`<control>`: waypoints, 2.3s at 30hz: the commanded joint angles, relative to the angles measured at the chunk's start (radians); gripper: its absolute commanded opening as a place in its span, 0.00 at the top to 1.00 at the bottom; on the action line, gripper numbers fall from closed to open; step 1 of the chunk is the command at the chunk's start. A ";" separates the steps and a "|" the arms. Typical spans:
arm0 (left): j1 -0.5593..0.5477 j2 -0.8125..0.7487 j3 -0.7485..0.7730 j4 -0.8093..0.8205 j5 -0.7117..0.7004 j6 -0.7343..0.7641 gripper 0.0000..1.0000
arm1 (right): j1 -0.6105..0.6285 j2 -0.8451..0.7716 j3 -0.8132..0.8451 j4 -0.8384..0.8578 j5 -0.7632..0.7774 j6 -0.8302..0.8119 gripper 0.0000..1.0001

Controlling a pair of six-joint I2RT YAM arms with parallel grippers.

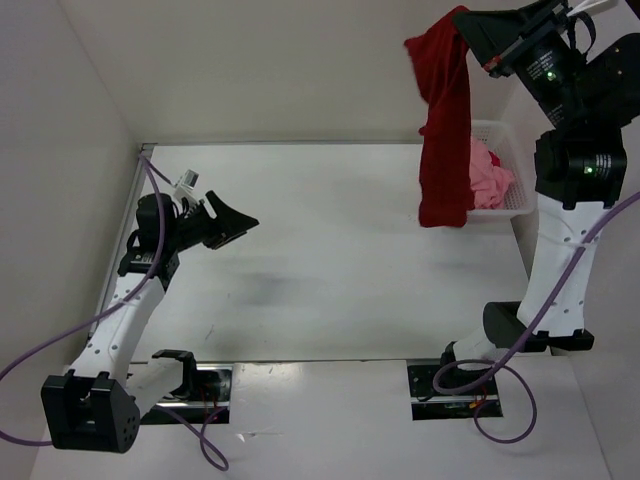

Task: Fold and stack the t-shirts
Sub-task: Move the tshirt to the center of the board

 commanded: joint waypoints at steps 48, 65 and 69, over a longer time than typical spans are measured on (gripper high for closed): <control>0.146 0.031 0.040 -0.115 -0.219 0.002 0.28 | 0.395 0.157 0.112 0.194 -0.104 0.135 1.00; 0.107 0.125 0.012 -0.108 -0.307 0.140 0.28 | 0.039 -0.238 -1.290 0.117 0.072 -0.183 0.79; 0.015 0.241 0.035 -0.108 -0.400 0.197 0.28 | 0.039 -0.240 -1.305 0.065 0.120 -0.238 0.57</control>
